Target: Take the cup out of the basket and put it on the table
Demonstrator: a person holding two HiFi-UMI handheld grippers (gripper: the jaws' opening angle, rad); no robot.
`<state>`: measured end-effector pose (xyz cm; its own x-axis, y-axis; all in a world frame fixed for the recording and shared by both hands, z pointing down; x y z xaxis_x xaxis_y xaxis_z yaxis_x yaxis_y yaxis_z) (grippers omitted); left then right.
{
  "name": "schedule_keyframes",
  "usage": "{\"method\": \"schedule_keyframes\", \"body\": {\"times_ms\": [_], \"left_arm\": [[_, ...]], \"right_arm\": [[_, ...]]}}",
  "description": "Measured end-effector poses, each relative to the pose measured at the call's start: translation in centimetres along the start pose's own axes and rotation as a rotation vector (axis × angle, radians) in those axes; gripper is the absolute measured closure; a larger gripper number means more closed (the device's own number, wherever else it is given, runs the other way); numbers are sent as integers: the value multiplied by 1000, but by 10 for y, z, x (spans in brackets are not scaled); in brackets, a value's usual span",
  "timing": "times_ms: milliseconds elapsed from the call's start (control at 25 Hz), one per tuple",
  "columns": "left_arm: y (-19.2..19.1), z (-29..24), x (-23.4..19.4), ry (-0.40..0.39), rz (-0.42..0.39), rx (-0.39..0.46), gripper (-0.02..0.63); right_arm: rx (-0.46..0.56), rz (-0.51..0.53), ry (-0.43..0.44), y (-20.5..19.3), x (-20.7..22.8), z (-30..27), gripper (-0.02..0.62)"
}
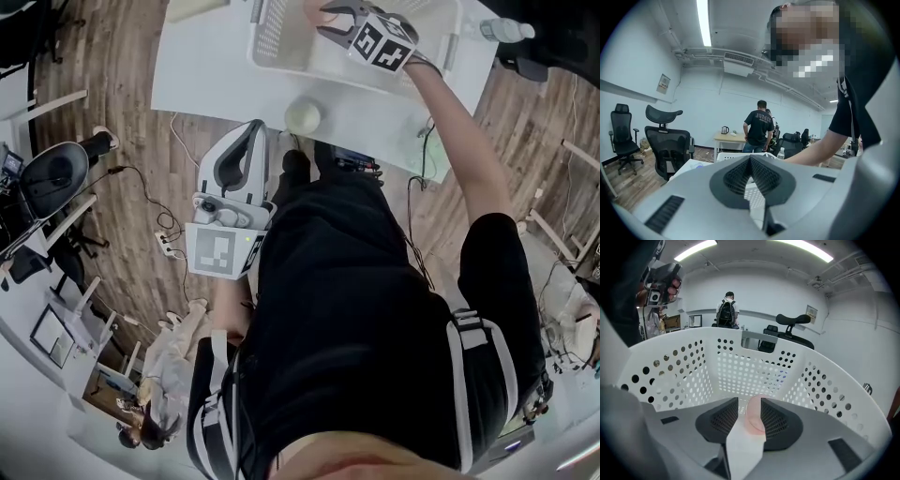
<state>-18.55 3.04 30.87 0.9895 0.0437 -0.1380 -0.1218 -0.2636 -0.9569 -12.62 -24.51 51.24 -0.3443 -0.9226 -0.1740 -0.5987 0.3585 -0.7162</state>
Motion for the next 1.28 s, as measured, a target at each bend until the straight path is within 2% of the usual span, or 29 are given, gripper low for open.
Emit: {"method": "schedule_keyframes", "body": {"times_ms": [240,720,920,1280], "left_arm": [[-3,-2,1,4,-6,-11,586],[-3,4,1,24,-3,-19,586],[-3,5,3,26,-6,-20,586],[-3,9,3,20,-11,-15,586]], "right_arm": [[-39,35,29,-7,-4,-15,454],[-102,87,20,-15,-4,-27,457],[-117,118,11,-15,-5,-27,548],[-127,130,2,-16,-10,-21,557]]}}
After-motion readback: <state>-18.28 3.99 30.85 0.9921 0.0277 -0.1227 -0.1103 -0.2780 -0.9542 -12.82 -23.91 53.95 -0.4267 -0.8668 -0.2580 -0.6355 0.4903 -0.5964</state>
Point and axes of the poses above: the fingertips, and each gripper's own axes: z backward along the fingers, x to its right, y out of its top, the point moved 9 cm from there along z, backward along the fingers, and after that the axes turned 2 degrees about y, right-handed, at the moved point
